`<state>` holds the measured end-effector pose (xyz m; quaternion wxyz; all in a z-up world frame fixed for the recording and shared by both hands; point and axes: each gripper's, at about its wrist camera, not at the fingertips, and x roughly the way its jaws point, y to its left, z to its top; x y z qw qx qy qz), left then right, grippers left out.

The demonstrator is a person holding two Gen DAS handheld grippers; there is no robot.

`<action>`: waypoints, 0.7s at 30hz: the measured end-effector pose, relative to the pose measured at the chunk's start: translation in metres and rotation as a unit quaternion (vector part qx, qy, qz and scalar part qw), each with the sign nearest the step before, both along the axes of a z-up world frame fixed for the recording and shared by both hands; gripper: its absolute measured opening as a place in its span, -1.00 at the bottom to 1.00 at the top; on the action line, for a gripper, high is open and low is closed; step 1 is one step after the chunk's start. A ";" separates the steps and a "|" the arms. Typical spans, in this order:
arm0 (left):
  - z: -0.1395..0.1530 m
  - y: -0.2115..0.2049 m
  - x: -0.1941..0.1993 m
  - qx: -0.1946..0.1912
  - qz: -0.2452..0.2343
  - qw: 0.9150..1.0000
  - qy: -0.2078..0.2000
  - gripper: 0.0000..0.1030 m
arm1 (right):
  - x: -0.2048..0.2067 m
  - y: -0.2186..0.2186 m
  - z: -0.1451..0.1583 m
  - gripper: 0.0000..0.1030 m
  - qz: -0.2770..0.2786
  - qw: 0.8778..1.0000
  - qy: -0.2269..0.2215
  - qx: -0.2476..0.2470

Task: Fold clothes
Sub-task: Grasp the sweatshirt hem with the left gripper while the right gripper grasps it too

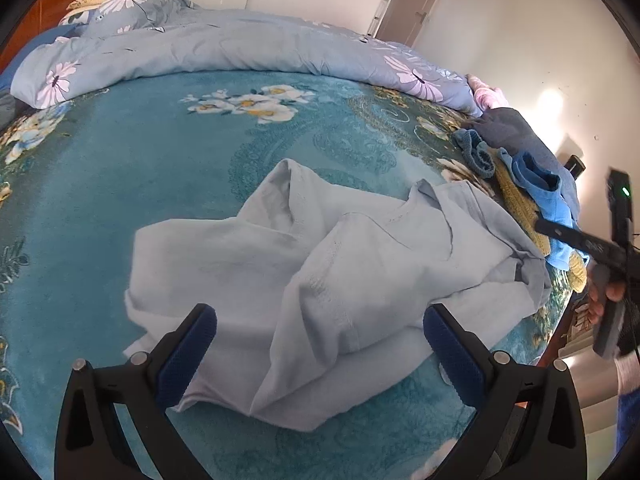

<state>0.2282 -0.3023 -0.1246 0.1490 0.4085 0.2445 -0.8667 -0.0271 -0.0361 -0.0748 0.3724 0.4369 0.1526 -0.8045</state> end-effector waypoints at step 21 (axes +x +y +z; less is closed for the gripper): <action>-0.018 -0.014 0.001 0.072 -0.031 0.997 0.013 -0.29 | -0.040 -0.092 -0.061 -0.69 0.052 0.996 -0.073 0.031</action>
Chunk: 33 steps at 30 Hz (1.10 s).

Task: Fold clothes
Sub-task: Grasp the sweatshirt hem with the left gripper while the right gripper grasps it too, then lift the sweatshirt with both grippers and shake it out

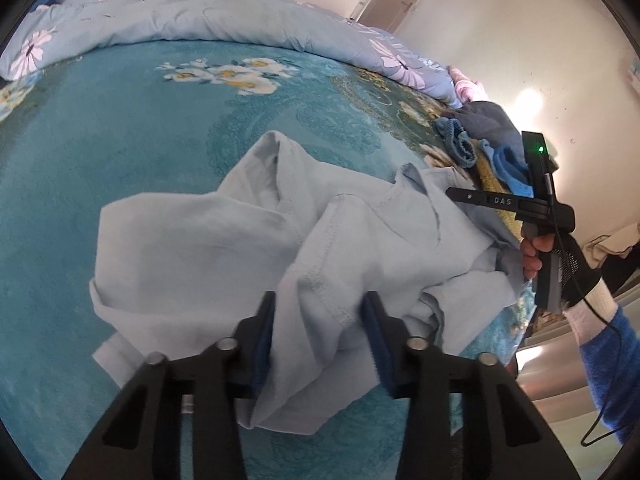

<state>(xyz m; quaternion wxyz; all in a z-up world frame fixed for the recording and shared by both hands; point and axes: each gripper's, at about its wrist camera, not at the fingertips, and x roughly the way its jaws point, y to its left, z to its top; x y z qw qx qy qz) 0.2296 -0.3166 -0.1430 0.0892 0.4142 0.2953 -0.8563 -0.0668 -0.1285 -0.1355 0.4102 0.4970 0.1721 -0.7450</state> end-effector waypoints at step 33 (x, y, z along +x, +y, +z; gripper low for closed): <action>0.252 -0.031 0.101 -0.291 0.127 0.937 0.146 -0.90 | 0.155 0.002 0.329 -0.92 -0.009 0.945 0.242 -0.220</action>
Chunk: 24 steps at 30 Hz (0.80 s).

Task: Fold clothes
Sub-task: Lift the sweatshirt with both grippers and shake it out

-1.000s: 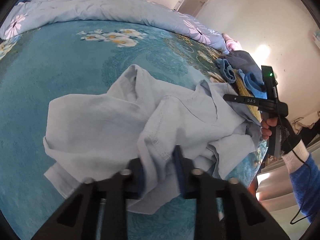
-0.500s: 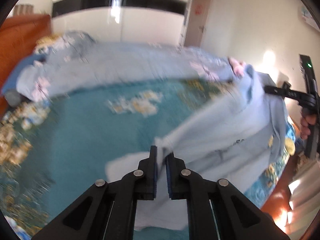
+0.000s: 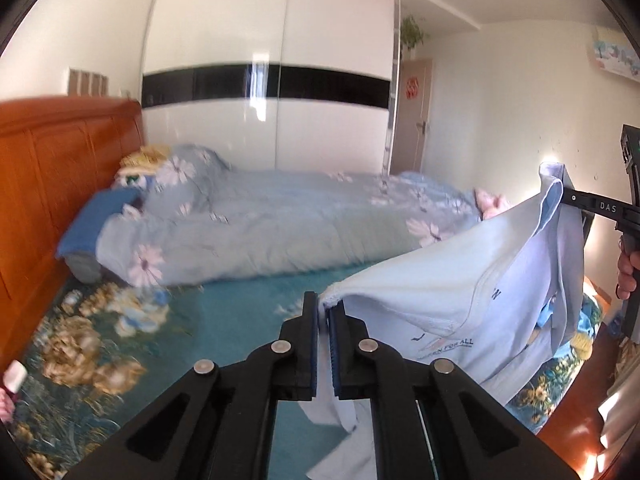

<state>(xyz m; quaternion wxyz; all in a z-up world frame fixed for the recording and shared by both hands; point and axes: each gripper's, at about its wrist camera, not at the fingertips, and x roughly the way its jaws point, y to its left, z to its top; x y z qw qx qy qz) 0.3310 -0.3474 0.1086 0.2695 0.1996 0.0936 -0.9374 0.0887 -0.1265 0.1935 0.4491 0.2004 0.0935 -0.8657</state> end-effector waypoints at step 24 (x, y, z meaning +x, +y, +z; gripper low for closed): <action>0.129 0.072 0.157 -0.167 0.039 0.982 0.083 -0.90 | 0.161 0.056 0.126 -0.92 0.088 0.981 0.143 -0.103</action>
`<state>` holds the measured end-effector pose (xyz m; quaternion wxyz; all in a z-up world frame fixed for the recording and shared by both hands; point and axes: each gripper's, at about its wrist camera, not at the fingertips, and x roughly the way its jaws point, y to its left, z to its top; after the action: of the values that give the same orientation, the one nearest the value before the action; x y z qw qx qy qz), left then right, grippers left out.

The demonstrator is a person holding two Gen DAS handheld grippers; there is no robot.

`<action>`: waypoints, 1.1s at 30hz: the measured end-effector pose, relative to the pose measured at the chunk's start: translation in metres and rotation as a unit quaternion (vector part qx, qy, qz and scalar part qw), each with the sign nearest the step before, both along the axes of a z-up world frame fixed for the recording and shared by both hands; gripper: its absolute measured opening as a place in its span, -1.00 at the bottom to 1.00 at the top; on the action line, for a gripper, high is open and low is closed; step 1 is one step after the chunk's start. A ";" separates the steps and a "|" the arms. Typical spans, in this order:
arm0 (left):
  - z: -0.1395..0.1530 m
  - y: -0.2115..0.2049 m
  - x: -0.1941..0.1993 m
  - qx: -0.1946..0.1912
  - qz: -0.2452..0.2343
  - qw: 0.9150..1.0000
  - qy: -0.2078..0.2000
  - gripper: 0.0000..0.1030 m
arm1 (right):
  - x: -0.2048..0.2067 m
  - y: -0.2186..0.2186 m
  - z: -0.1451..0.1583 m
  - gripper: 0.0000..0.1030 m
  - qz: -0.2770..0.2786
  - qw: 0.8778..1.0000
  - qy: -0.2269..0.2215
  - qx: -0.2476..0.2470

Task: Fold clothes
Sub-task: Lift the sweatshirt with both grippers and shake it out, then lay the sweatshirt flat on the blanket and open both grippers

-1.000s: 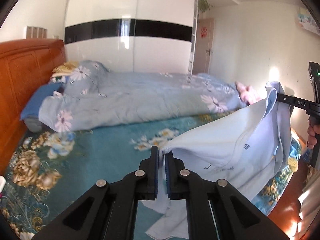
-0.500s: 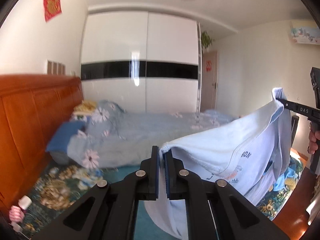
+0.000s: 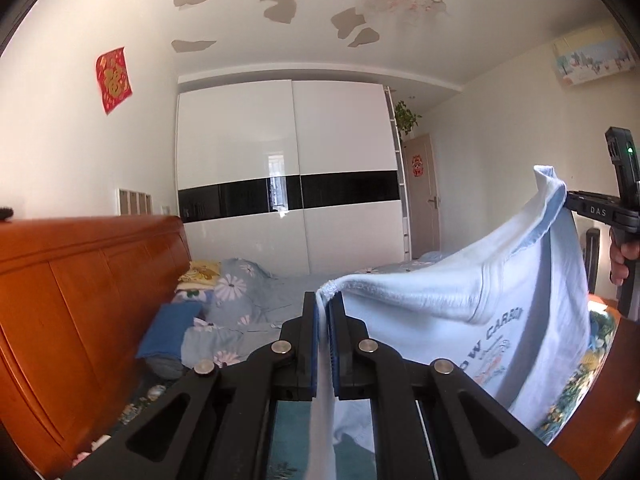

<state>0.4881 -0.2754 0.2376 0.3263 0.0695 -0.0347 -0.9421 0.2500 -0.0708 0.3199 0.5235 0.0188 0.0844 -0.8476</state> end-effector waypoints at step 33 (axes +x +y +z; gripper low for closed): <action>-0.326 -0.322 -0.326 0.282 0.074 0.921 -0.260 -0.90 | -0.321 -0.336 -0.387 -0.92 -0.086 0.915 -0.215 0.331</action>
<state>0.1619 -0.5975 -0.0888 0.3411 0.4036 0.1542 -0.8349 -0.0709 -0.4069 -0.0669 0.4175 0.3801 0.2436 -0.7886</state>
